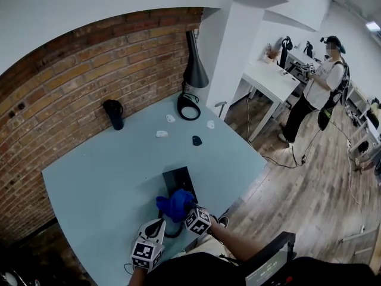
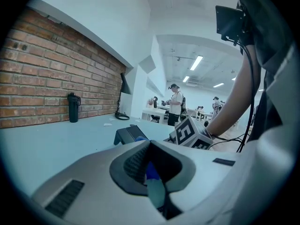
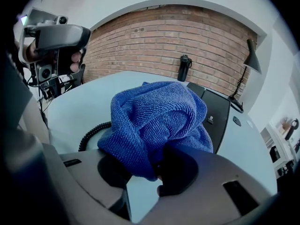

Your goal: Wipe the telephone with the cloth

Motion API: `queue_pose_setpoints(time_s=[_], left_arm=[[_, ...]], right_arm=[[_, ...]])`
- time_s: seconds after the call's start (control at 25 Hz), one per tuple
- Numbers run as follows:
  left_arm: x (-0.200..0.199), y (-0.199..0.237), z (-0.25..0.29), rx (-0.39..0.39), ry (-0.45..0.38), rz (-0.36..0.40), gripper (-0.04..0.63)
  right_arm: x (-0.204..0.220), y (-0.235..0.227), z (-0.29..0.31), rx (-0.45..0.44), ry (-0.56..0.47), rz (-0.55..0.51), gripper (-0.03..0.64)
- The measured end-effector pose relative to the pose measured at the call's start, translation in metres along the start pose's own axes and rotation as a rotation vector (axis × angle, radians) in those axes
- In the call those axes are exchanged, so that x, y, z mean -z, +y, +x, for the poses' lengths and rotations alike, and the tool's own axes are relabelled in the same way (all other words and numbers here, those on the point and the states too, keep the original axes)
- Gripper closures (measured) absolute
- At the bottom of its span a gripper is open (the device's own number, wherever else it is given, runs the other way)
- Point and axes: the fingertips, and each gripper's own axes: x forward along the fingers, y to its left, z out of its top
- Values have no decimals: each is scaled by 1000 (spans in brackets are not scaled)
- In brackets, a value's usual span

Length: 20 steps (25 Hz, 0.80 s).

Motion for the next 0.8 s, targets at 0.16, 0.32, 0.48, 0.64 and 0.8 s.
queue_pose_setpoints(time_s=[0.16, 0.32, 0.48, 0.64, 0.8], left_arm=[[0, -2, -2, 1, -11, 6, 584], [-2, -4, -1, 7, -11, -1, 584], [-3, -7, 0, 15, -13, 0, 584], [0, -5, -2, -2, -14, -7, 584], [1, -8, 2, -1, -8, -2, 584]], right_arm=[[5, 6, -2, -4, 10, -12, 482], [14, 13, -2, -27, 40, -17, 482], [31, 27, 0, -81, 95, 3, 482], [31, 28, 0, -96, 115, -10, 482], [31, 22, -14, -147, 146, -52, 482]])
